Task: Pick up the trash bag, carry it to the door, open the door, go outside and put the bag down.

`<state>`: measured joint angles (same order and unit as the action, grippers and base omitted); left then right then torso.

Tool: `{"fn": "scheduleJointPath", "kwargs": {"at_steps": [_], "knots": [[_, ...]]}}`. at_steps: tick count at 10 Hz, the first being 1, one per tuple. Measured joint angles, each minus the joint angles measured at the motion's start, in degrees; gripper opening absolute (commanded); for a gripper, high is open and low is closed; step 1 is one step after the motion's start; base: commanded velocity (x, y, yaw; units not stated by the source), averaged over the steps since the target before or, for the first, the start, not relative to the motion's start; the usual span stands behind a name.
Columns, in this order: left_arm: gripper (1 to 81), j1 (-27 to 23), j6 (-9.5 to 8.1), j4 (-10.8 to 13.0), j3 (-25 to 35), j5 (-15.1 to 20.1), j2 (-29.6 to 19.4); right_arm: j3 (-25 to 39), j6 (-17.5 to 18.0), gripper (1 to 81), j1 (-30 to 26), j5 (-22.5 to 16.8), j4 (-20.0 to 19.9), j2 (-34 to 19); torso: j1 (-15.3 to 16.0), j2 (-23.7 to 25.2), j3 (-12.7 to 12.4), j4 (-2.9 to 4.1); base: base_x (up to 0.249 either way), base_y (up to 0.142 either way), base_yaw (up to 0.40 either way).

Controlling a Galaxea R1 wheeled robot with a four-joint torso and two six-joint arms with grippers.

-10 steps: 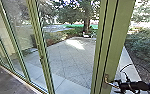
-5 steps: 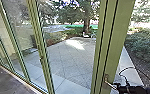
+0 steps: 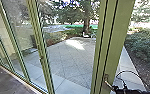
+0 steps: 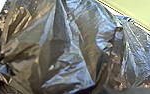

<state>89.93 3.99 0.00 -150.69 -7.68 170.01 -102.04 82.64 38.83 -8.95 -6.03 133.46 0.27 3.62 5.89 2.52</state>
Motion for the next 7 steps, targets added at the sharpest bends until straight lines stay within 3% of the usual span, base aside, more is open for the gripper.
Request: {"fn": "scheduleJointPath", "kwargs": {"at_steps": [1,4,7], "knots": [[1.0,0.0,0.00,0.0,0.0,0.0,0.0,0.0,0.0,81.1,0.4,1.1,0.3,0.1,0.0,0.0,0.0,0.00,0.000,0.000,0.000],[1.0,0.0,-0.02,0.0,0.0,0.7,-0.1,-0.3,0.0,81.1,3.7,11.1,2.6,1.7,0.0,0.0,0.0,0.00,0.000,0.000,0.000],[1.0,0.0,0.00,0.0,-0.1,0.8,0.0,-0.5,0.0,81.1,4.2,12.2,3.3,2.0,0.0,0.0,0.0,-0.05,0.000,0.000,0.000]]}}
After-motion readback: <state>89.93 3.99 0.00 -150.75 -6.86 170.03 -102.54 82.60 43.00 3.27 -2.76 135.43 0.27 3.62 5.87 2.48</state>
